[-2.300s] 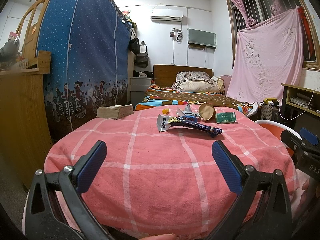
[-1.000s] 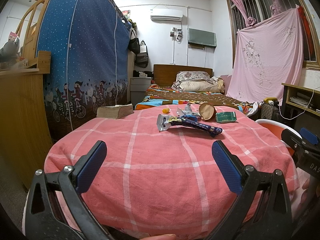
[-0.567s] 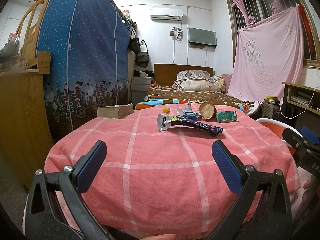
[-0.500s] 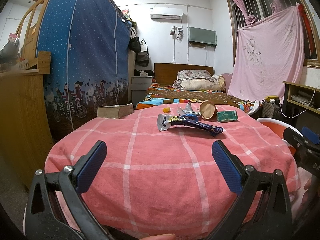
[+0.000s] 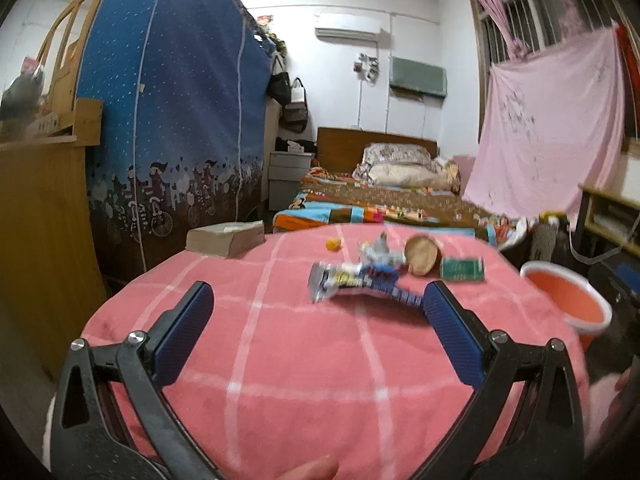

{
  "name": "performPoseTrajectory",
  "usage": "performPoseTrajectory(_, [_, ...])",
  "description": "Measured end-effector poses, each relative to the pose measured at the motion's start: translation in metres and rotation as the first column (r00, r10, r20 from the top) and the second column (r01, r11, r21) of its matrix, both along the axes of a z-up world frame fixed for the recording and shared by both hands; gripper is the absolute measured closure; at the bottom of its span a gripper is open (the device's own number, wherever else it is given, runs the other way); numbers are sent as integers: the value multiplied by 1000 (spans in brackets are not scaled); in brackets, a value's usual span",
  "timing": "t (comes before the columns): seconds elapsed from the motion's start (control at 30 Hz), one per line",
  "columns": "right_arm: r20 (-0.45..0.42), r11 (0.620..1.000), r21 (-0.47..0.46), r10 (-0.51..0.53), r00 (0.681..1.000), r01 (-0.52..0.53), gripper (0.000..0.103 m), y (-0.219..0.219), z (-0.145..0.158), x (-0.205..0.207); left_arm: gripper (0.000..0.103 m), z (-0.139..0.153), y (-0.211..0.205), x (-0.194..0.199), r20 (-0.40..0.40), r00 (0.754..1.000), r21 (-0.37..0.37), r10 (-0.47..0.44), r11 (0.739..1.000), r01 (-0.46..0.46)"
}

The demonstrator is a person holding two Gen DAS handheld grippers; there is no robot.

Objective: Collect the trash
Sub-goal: 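Grasp the blue snack wrapper with the left tool while the right tool grasps the green packet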

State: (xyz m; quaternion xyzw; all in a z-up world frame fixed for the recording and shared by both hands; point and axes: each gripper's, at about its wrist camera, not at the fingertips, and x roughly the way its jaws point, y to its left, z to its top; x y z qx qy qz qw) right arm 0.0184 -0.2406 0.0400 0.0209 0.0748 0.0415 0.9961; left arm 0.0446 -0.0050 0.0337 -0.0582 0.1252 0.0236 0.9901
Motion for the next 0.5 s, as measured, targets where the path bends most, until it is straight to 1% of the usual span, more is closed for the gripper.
performPoseTrajectory(0.1, [41,1000,-3,4,999,-4,0,-1,11,10,12,11,-5,12,18,1000,-12,-4,1000,4])
performPoseTrajectory(0.2, [74,1000,-8,10,997,-9,0,-5,21,23,13,18,-15,21,47,999,19,-5,1000,4])
performPoseTrajectory(0.3, [111,999,-25,30,993,-28,0,-3,30,40,13,30,-21,29,95,995,61,-12,998,7])
performPoseTrajectory(0.37, [134,999,-30,43,990,-39,0,-3,37,52,13,41,-22,32,163,987,93,-4,996,-11])
performPoseTrajectory(0.4, [147,998,-34,51,988,-46,0,-2,39,58,13,44,-22,34,188,982,97,-2,995,-16])
performPoseTrajectory(0.5, [164,996,-54,75,984,-67,0,-4,44,75,13,50,-21,42,206,978,92,-10,996,-9])
